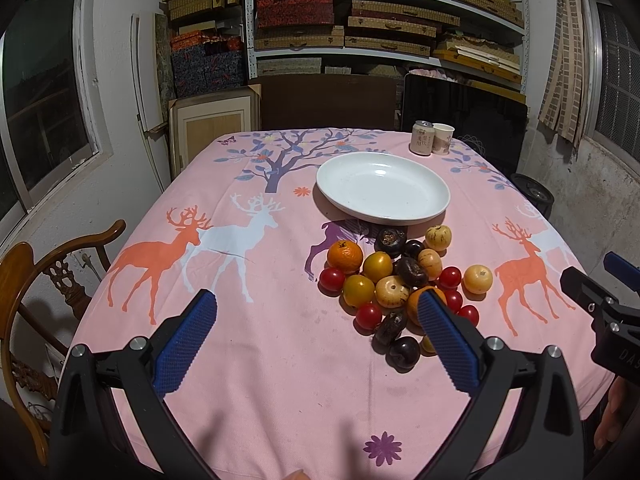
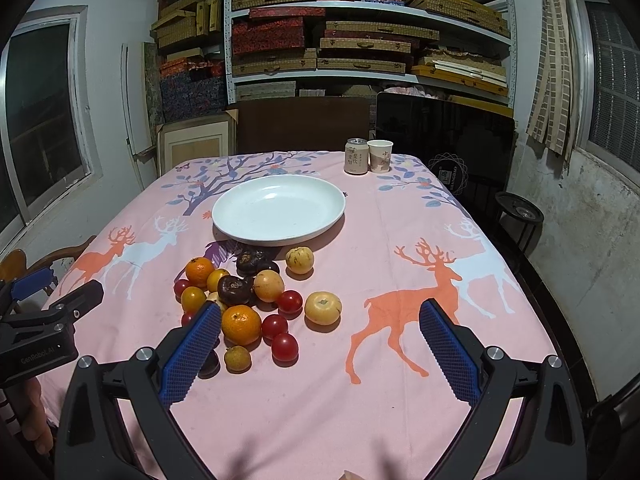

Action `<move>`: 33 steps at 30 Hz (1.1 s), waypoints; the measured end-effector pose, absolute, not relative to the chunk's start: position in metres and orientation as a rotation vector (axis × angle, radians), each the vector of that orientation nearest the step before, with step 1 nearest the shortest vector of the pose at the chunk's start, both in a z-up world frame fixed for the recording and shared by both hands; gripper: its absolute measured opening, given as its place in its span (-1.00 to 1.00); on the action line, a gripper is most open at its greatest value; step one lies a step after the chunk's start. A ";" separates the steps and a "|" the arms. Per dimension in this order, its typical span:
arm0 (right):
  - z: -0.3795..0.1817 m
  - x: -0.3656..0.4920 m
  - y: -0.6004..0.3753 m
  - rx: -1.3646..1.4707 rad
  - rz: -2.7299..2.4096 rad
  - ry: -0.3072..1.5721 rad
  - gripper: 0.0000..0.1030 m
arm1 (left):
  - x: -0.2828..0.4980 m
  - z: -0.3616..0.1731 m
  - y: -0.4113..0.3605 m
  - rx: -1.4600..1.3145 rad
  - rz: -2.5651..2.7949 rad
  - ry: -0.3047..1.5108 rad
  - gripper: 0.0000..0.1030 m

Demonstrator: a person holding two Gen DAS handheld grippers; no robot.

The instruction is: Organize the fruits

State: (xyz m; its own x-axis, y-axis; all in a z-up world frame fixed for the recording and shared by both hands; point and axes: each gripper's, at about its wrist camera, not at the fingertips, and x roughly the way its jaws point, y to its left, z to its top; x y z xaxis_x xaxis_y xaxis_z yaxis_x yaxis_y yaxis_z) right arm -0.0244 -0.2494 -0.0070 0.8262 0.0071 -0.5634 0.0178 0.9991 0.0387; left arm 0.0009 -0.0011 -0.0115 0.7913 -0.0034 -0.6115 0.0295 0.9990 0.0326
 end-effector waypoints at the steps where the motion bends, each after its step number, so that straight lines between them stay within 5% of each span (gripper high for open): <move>1: -0.008 -0.025 -0.249 0.043 -0.006 0.599 0.93 | 0.001 -0.011 -0.001 0.041 -0.017 0.658 0.92; 33: -0.017 -0.023 -0.247 0.027 -0.012 0.602 0.93 | 0.004 -0.019 -0.001 0.055 -0.018 0.663 0.92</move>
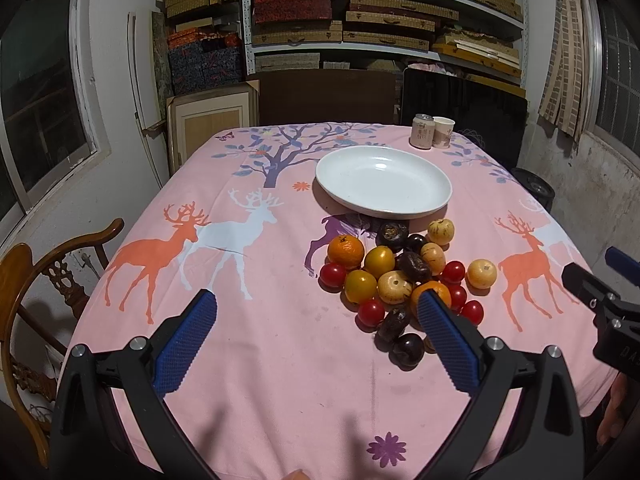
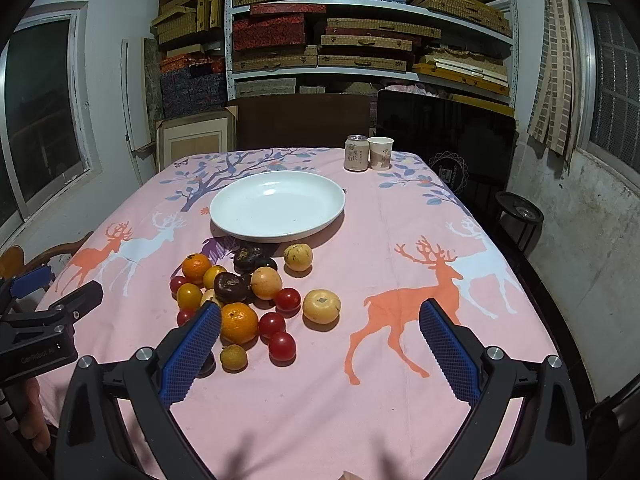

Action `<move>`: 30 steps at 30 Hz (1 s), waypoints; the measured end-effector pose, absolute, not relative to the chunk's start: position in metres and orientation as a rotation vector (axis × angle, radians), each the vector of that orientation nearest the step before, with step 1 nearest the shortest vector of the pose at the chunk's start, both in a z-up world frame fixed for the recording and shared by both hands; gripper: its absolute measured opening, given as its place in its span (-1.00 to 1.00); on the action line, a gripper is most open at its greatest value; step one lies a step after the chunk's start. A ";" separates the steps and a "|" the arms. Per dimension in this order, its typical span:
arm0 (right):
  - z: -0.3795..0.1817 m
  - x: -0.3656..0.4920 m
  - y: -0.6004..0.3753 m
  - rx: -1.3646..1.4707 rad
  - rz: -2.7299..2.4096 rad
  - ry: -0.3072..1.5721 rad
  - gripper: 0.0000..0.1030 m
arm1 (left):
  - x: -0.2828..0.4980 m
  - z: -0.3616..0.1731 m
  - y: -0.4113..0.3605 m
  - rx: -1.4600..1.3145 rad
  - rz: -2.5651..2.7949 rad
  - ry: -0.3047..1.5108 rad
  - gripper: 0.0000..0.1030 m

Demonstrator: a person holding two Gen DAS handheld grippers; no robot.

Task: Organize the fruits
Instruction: 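Lower the left tool onto a dark purple plum and close it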

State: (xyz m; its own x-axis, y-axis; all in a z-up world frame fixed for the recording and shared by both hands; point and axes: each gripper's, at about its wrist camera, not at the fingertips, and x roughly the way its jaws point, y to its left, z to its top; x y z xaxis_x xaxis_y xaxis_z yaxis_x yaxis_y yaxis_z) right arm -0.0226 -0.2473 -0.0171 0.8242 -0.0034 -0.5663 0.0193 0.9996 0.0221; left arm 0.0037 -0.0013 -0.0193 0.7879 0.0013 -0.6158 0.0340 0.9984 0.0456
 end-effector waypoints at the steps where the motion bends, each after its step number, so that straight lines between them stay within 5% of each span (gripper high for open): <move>1: -0.021 -0.021 -0.249 0.020 -0.017 0.604 0.93 | 0.004 -0.026 -0.002 0.076 -0.027 0.672 0.92; 9: -0.057 -0.008 -0.283 0.072 -0.073 0.704 0.93 | 0.005 -0.114 -0.023 0.208 -0.144 0.839 0.92; 15: -0.066 -0.003 -0.287 0.066 -0.070 0.739 0.93 | 0.022 -0.132 -0.043 0.229 -0.175 0.849 0.87; 18: -0.068 -0.001 -0.291 0.074 -0.077 0.745 0.93 | 0.028 -0.135 -0.046 0.187 -0.224 0.860 0.55; 23: -0.074 0.002 -0.300 0.099 -0.080 0.768 0.93 | 0.034 -0.138 -0.053 0.158 -0.256 0.879 0.48; 30: -0.079 0.003 -0.306 0.116 -0.076 0.776 0.93 | 0.035 -0.138 -0.061 0.123 -0.353 0.880 -0.42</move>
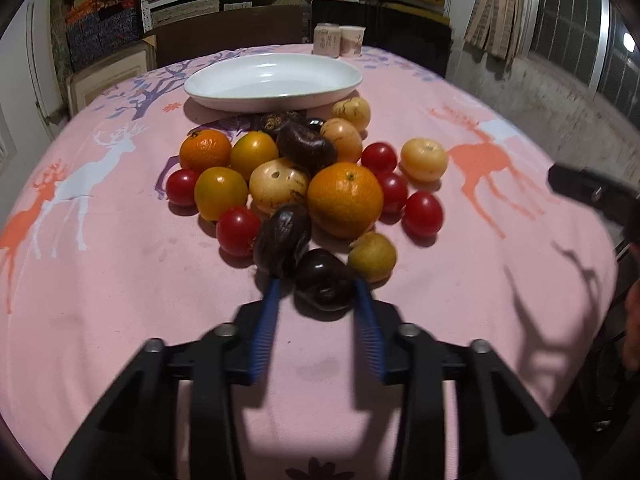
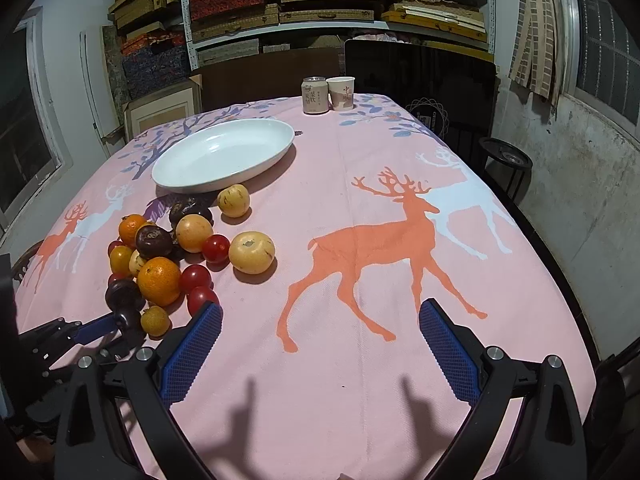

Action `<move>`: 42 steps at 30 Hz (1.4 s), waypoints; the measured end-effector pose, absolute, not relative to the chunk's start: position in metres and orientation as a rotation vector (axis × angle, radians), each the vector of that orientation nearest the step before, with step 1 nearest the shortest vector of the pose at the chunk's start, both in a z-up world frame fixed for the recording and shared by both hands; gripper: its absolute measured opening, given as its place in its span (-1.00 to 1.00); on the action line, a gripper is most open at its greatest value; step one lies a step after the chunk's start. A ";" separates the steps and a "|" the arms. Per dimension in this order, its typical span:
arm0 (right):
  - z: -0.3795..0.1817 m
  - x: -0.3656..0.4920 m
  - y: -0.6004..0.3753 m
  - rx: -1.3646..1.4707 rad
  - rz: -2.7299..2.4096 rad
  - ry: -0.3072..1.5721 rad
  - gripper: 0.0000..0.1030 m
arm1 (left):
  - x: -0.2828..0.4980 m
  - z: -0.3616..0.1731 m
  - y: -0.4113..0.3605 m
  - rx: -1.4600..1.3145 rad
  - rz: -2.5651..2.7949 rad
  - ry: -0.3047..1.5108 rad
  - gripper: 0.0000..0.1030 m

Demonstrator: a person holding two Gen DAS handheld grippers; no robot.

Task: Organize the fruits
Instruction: 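Lower the left tool onto a dark purple plum and close it, then close the right tool on a red cherry tomato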

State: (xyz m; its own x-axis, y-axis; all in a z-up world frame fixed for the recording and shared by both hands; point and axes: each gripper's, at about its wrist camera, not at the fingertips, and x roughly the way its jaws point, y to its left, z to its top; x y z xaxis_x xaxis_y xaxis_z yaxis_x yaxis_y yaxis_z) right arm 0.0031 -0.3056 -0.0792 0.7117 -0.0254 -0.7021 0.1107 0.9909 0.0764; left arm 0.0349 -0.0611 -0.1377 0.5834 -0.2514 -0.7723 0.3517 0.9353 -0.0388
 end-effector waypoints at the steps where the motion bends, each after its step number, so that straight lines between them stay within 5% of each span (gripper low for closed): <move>1: -0.080 0.003 -0.307 0.120 -0.076 0.777 0.93 | 0.035 -0.138 -0.060 0.119 -0.354 0.885 -0.43; 9: -0.083 0.004 -0.313 0.149 -0.074 0.783 0.93 | 0.035 -0.140 -0.061 0.132 -0.362 0.893 -0.43; 16: -0.086 0.005 -0.309 0.133 -0.055 0.800 0.93 | 0.044 -0.143 -0.065 0.137 -0.330 0.896 -0.15; 18: -0.088 0.007 -0.306 0.125 -0.042 0.814 0.93 | 0.045 -0.142 -0.066 0.141 -0.337 0.889 -0.21; 19: -0.090 0.008 -0.304 0.116 -0.026 0.825 0.93 | 0.043 -0.141 -0.066 0.141 -0.350 0.883 -0.43; 21: -0.095 0.011 -0.296 0.092 0.021 0.839 0.93 | 0.038 -0.137 -0.065 0.156 -0.355 0.849 -0.43; 26: -0.112 0.022 -0.262 -0.015 0.189 0.863 0.50 | 0.023 -0.118 -0.053 0.148 -0.362 0.782 -0.42; 42: -0.131 0.064 -0.228 -0.002 0.312 0.908 -0.09 | 0.017 -0.114 -0.027 0.098 -0.330 0.789 -0.41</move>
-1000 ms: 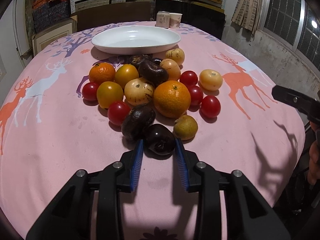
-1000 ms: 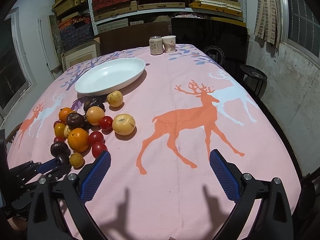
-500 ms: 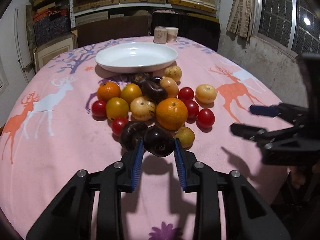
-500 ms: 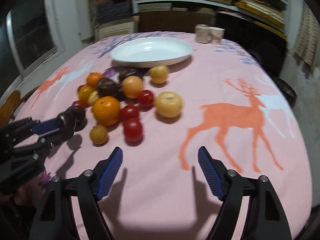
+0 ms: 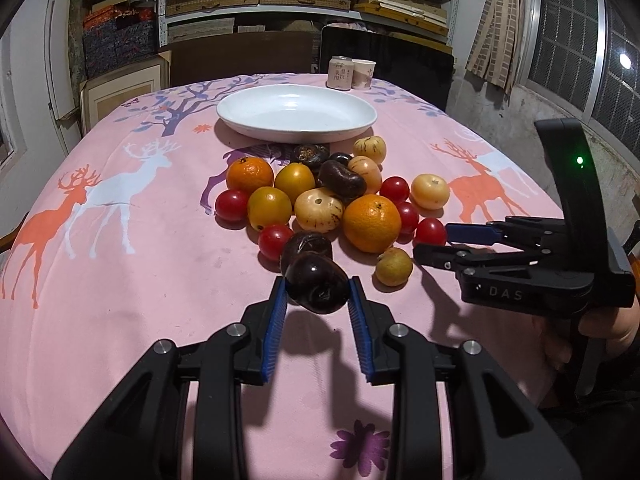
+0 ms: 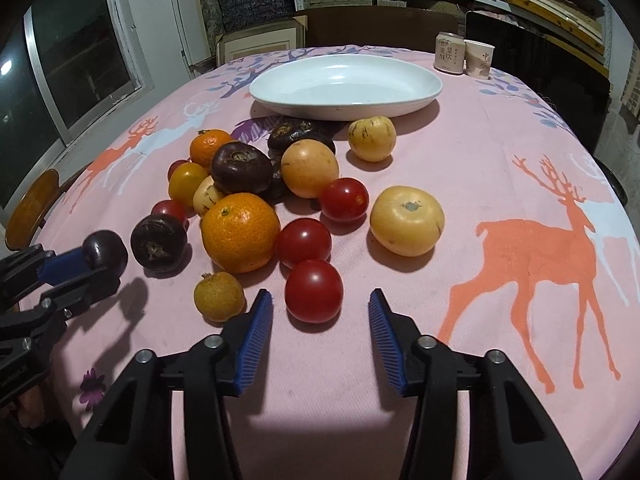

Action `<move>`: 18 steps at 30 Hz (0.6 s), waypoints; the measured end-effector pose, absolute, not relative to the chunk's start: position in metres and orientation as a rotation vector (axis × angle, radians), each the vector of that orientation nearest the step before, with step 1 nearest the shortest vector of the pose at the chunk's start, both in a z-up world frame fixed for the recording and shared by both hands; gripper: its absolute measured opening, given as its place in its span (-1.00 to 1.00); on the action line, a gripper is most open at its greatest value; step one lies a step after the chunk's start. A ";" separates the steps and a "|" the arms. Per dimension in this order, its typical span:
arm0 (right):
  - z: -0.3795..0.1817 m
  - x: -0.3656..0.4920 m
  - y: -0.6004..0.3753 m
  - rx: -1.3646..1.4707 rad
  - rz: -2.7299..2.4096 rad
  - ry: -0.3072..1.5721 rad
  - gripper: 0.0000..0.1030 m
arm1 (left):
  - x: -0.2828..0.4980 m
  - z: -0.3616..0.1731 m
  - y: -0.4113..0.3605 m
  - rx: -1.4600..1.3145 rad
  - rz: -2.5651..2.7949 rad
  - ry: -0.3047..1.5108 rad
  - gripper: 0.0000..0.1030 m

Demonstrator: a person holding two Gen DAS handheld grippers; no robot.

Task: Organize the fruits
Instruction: 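Close the right tool on a red cherry tomato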

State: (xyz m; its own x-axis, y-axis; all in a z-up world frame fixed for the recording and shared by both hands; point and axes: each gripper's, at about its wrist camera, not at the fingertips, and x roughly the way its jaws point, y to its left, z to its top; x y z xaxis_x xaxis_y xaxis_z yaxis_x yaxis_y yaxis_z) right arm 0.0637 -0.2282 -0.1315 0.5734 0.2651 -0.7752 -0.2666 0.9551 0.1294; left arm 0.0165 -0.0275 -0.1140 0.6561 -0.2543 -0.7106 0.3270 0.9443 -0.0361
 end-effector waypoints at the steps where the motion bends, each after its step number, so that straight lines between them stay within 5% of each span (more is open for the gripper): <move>1: -0.131 0.066 -0.227 0.009 0.328 0.910 -0.30 | 0.017 -0.115 -0.028 0.098 -0.330 0.793 -0.41; 3: -0.132 0.067 -0.227 0.011 0.336 0.908 -0.45 | 0.018 -0.117 -0.028 0.096 -0.329 0.798 -0.41; 18: -0.128 0.055 -0.240 0.060 0.345 0.867 -0.46 | 0.021 -0.117 -0.024 0.079 -0.327 0.792 -0.41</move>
